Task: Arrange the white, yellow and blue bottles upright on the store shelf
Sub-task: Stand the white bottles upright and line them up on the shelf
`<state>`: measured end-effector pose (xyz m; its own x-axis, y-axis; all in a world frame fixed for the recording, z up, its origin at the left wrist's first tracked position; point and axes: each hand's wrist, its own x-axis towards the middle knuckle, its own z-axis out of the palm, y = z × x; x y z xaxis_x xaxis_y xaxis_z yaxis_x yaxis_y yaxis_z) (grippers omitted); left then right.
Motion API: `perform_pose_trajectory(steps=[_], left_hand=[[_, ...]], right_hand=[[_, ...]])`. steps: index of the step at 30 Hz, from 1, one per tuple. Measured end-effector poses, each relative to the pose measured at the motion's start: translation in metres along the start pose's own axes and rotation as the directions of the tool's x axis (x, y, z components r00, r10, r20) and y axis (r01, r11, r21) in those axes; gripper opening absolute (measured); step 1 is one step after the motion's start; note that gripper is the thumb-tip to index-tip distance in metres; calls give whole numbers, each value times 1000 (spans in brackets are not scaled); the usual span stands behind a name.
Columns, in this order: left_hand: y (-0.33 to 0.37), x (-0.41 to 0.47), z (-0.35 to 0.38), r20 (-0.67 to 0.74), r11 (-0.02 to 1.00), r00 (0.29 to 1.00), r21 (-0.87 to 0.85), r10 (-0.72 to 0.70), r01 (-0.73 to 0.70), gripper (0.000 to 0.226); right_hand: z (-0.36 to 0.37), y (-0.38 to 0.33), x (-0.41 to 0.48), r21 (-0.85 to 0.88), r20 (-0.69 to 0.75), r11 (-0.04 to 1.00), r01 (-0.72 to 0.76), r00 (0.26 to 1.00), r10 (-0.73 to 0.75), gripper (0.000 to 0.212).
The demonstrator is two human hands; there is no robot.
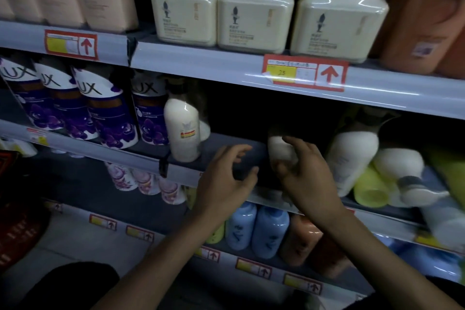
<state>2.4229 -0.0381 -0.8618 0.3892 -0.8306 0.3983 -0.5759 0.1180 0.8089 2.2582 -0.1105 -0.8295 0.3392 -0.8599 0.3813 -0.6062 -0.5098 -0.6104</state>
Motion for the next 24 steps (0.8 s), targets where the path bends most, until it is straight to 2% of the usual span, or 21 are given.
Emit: perform_pose_trajectory(steps=[3, 6, 10, 12, 14, 16, 18, 22, 24], left_hand=[[10, 2, 23, 57, 998, 998, 56, 4, -7, 42], [14, 7, 42, 127, 995, 990, 84, -63, 53, 38], [25, 15, 57, 199, 976, 962, 146, -187, 160, 35], [32, 23, 62, 222, 954, 940, 212, -259, 213, 38], [37, 32, 65, 240, 928, 912, 252, -333, 273, 50], [39, 36, 66, 242, 915, 893, 246, -379, 321, 61], [40, 35, 64, 221, 912, 889, 193, -400, 363, 59], [35, 32, 53, 201, 892, 881, -65, -428, 448, 57], [34, 32, 47, 199, 875, 874, -117, -443, 470, 43]], right_hand=[[-3, 6, -1, 106, 68, 979, -174, 984, 167, 56], [-3, 11, 1, 229, 105, 913, -337, 941, 321, 58], [-3, 9, 3, 483, 229, 699, -527, 847, 480, 48], [-1, 11, 5, 535, 228, 648, -542, 831, 507, 38], [1, 13, 9, 605, 214, 588, -536, 821, 529, 16], [2, 15, 12, 677, 216, 503, -537, 798, 562, 14], [2, 17, 13, 717, 216, 444, -537, 777, 591, 20], [3, 19, 6, 727, 181, 469, -501, 799, 574, 35], [4, 20, 2, 734, 153, 502, -458, 831, 535, 30]])
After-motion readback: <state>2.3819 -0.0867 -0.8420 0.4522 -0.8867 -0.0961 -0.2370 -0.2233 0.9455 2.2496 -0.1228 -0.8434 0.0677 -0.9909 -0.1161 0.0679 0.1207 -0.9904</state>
